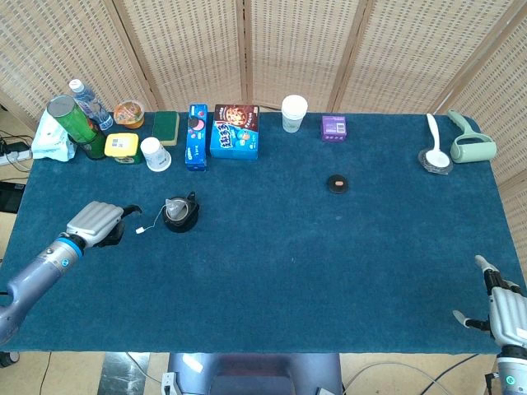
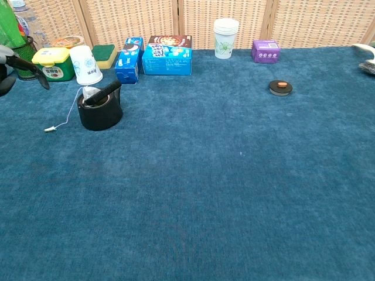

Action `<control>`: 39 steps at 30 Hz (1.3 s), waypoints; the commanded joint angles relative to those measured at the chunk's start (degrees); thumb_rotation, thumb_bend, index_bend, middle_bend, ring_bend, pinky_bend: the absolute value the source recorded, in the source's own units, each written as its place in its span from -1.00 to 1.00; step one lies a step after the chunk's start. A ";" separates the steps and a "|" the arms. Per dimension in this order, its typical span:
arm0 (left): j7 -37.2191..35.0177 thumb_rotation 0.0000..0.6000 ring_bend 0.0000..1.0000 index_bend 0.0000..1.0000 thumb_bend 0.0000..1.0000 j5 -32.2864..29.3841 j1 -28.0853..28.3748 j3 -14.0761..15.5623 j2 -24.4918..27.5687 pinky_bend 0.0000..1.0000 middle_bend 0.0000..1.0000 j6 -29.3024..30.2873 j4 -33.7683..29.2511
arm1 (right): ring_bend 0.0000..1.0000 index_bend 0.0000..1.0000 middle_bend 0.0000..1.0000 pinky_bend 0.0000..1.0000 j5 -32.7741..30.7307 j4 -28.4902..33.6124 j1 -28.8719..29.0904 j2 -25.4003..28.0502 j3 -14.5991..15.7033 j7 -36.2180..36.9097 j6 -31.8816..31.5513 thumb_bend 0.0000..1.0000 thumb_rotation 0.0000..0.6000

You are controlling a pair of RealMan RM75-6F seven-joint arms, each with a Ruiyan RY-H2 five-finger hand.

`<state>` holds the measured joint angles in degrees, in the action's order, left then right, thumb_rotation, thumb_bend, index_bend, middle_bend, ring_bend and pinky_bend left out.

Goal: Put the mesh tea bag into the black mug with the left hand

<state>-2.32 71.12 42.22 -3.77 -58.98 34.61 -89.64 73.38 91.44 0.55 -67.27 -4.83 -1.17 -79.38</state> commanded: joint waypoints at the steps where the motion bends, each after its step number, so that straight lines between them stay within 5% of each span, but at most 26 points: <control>1: 1.86 1.00 1.00 -0.72 0.79 -2.68 2.61 -0.10 1.09 0.90 1.00 -2.97 -1.34 | -0.32 -0.82 -0.65 -0.53 -0.05 -0.19 -0.12 -0.07 0.06 0.27 -0.01 -0.94 1.00; 7: 1.93 1.00 1.00 -1.00 0.80 -5.17 4.74 -0.31 1.13 0.90 1.00 -6.07 -1.43 | -0.32 -0.82 -0.64 -0.53 -0.14 -0.65 -0.26 -0.17 0.02 0.85 0.02 -0.94 1.00; 39: 2.90 1.00 1.00 -1.00 0.76 -12.00 12.29 2.37 -6.71 0.90 1.00 -13.47 5.58 | -0.31 -0.82 -0.62 -0.52 -1.22 -2.43 -1.05 -0.35 -0.15 2.74 0.61 -0.94 1.00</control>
<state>0.61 59.22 54.40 -1.49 -65.56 21.25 -84.20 72.17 89.00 -0.49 -67.62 -4.97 1.57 -78.77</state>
